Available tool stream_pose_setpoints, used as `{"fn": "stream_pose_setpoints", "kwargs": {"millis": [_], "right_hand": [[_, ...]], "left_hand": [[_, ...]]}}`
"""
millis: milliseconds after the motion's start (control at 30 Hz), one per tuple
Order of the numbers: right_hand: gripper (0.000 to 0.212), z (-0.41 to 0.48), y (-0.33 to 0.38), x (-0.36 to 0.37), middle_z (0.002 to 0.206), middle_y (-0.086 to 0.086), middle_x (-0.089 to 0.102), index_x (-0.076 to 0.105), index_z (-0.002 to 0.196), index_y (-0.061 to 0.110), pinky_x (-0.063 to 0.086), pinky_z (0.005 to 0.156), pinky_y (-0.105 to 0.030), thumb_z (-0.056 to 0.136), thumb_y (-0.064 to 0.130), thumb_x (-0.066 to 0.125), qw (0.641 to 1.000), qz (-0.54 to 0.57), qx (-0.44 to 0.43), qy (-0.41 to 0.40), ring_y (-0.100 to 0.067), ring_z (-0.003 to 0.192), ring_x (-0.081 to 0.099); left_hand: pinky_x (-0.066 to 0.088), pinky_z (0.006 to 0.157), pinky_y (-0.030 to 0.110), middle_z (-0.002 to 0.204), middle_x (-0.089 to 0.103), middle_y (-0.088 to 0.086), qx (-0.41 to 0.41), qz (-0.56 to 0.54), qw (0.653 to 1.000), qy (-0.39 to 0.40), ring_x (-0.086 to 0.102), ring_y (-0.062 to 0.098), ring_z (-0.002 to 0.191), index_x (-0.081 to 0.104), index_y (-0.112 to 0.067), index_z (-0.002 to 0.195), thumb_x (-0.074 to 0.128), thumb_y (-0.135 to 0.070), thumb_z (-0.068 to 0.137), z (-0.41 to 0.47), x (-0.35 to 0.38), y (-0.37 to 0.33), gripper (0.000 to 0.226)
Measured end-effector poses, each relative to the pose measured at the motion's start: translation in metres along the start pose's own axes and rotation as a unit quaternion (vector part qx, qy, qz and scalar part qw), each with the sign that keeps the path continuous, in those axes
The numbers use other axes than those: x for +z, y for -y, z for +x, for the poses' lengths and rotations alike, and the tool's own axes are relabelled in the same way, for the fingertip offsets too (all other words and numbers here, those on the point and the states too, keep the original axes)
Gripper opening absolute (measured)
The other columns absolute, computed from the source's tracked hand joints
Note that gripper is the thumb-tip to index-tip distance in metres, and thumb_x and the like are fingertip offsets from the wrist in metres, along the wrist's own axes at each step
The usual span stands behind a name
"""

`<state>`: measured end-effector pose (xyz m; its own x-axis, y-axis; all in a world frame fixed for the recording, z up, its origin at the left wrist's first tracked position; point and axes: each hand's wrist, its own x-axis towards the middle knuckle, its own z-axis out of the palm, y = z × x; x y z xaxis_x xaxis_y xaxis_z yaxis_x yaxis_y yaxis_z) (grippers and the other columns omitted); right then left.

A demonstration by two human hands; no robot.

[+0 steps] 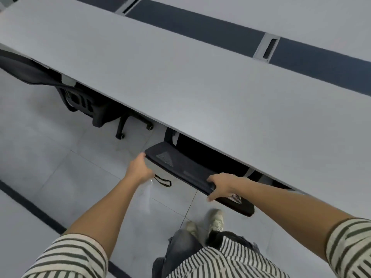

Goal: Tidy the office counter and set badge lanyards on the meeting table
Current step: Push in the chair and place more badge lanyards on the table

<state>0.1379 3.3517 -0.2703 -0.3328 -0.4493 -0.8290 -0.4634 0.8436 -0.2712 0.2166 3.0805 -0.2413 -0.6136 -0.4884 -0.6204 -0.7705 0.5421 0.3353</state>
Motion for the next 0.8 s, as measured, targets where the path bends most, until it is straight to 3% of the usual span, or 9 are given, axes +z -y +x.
{"fn": "stream_pose_setpoints", "kwargs": {"millis": [67,133,233,300,367,500,600,700,800], "right_hand": [[0.078,0.007,0.020,-0.022,0.143,-0.005,0.050,0.038,0.147,0.019,0.045,0.103,-0.038,0.084,0.056,0.066,0.999,0.010,-0.028,-0.035,-0.026,0.128,0.051],[0.070,0.016,0.047,-0.044,0.142,-0.005,0.052,0.041,0.145,0.021,0.045,0.103,-0.038,0.087,0.052,0.063,0.997,0.006,-0.049,-0.064,-0.025,0.126,0.053],[0.062,0.032,0.093,-0.078,0.141,-0.005,0.052,0.043,0.144,0.021,0.045,0.103,-0.038,0.091,0.047,0.061,0.994,-0.015,-0.076,-0.079,-0.024,0.125,0.053],[0.060,0.044,0.133,-0.100,0.141,-0.005,0.052,0.043,0.144,0.020,0.044,0.103,-0.038,0.092,0.045,0.060,0.991,-0.044,-0.090,-0.089,-0.024,0.125,0.052],[0.060,0.057,0.166,-0.121,0.142,-0.004,0.050,0.043,0.145,0.019,0.044,0.104,-0.037,0.093,0.046,0.057,0.987,-0.071,-0.106,-0.098,-0.024,0.127,0.051],[0.057,0.084,0.245,-0.153,0.147,-0.001,0.045,0.042,0.145,0.019,0.040,0.107,-0.037,0.095,0.044,0.054,0.979,-0.103,-0.129,-0.118,-0.023,0.132,0.046],[0.055,0.108,0.337,-0.178,0.145,-0.002,0.048,0.044,0.143,0.020,0.042,0.105,-0.037,0.095,0.043,0.057,0.975,-0.096,-0.149,-0.137,-0.023,0.129,0.050],[0.050,0.119,0.412,-0.194,0.142,-0.002,0.051,0.048,0.141,0.018,0.044,0.103,-0.037,0.096,0.039,0.058,0.971,-0.083,-0.175,-0.144,-0.023,0.126,0.052],[0.048,0.130,0.469,-0.216,0.137,-0.003,0.055,0.050,0.139,0.018,0.047,0.100,-0.036,0.096,0.037,0.057,0.964,-0.082,-0.192,-0.167,-0.022,0.120,0.056]], "left_hand": [[0.050,0.088,0.034,0.128,0.053,0.016,-0.031,0.007,0.999,0.012,0.055,0.031,0.112,0.043,-0.008,0.139,0.066,-0.005,0.082,-0.007,-0.016,0.011,0.062],[0.052,0.088,0.035,0.123,0.057,0.018,-0.066,-0.018,0.998,0.011,0.059,0.032,0.109,0.054,-0.007,0.126,0.063,-0.005,0.084,-0.011,-0.035,0.032,0.043],[0.056,0.065,0.031,0.107,0.064,0.022,-0.097,-0.140,0.985,0.008,0.066,0.033,0.096,0.062,-0.008,0.101,0.057,0.001,0.084,-0.010,-0.071,0.069,0.019],[0.050,0.050,0.024,0.101,0.063,0.021,-0.104,-0.197,0.975,-0.010,0.065,0.030,0.086,0.063,-0.012,0.087,0.056,0.003,0.086,-0.009,-0.100,0.098,0.016],[0.046,0.048,0.021,0.090,0.061,0.016,-0.097,-0.229,0.968,-0.020,0.061,0.026,0.080,0.064,-0.011,0.079,0.057,0.003,0.088,-0.010,-0.127,0.118,0.019],[0.042,0.040,0.013,0.074,0.061,0.010,-0.091,-0.272,0.957,-0.042,0.059,0.014,0.063,0.066,-0.006,0.078,0.060,0.001,0.089,-0.005,-0.185,0.163,0.015],[0.039,0.037,0.011,0.071,0.062,0.012,-0.090,-0.314,0.942,-0.071,0.058,0.004,0.039,0.066,0.004,0.084,0.065,0.000,0.087,0.001,-0.254,0.215,0.005],[0.038,0.036,0.013,0.066,0.062,0.013,-0.094,-0.314,0.939,-0.100,0.053,0.002,0.033,0.067,0.011,0.093,0.070,-0.003,0.085,0.005,-0.307,0.260,0.016],[0.037,0.035,0.013,0.063,0.062,0.014,-0.095,-0.315,0.936,-0.122,0.051,0.002,0.032,0.066,0.008,0.088,0.072,-0.005,0.084,0.014,-0.353,0.290,0.015]]}}
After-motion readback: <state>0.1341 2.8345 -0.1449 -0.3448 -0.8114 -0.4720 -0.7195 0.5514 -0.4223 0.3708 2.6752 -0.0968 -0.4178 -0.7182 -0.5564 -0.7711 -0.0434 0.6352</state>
